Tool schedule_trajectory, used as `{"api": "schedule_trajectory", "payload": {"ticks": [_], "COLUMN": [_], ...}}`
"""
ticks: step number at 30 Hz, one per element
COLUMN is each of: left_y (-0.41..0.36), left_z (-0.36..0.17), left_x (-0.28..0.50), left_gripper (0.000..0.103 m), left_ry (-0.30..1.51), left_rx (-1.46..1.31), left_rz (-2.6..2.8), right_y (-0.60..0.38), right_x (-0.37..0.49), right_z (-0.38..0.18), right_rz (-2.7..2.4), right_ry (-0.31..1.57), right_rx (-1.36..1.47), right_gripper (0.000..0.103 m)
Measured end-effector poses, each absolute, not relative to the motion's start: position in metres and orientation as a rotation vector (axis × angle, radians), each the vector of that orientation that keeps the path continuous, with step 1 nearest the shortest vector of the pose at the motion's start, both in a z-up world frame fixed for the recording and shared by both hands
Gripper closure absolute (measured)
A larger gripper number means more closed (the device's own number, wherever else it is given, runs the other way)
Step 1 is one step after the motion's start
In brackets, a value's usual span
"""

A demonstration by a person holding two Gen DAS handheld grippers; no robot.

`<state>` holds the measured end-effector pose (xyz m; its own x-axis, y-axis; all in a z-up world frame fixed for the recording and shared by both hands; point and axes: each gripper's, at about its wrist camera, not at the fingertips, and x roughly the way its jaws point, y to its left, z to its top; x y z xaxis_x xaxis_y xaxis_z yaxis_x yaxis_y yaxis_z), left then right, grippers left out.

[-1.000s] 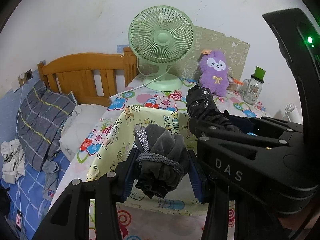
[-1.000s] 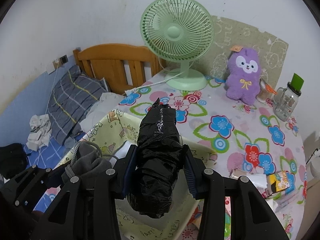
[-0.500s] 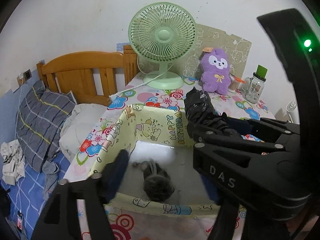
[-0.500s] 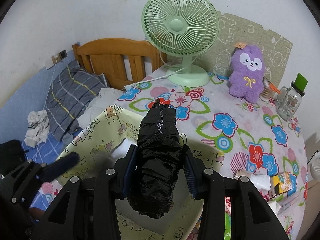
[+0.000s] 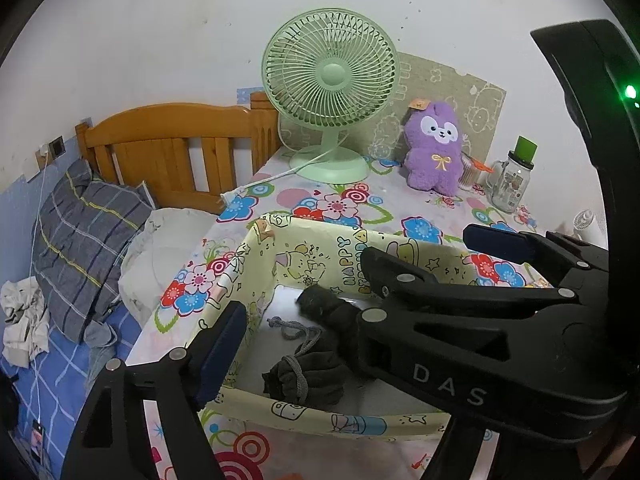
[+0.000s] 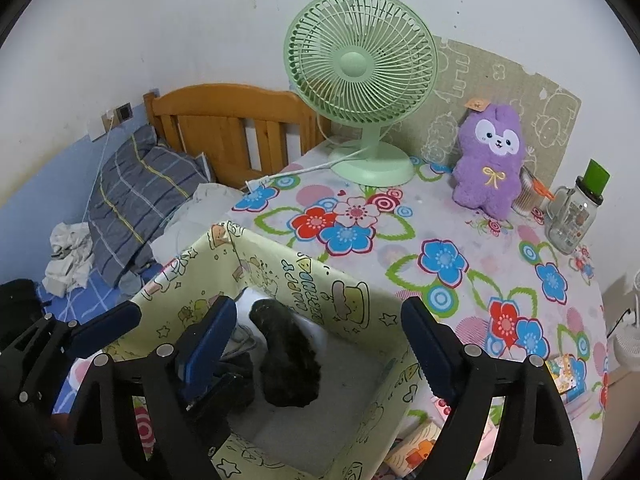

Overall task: Organize soft objects
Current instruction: 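Lower the black umbrella into the box and open the right tool, then move both tools back toward the white cloth bag on the table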

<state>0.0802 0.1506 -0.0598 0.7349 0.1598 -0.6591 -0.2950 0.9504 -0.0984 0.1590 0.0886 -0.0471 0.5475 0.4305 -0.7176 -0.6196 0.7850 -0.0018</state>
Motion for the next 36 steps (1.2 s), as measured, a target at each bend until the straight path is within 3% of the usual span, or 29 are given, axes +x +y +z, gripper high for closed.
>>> {"api": "schedule_trajectory", "payload": {"ticks": [36], "left_y": [0.053], "left_z": [-0.028], "left_x": [0.072], "left_gripper": [0.020], "left_ry": [0.649], "left_rx": [-0.106], "left_rz": [0.116], "right_y": [-0.018], "right_x": [0.141], "right_z": [-0.012], "right_rz": [0.494], "right_ry": [0.702], "right_rx": [-0.180], "right_gripper": [0.017]}}
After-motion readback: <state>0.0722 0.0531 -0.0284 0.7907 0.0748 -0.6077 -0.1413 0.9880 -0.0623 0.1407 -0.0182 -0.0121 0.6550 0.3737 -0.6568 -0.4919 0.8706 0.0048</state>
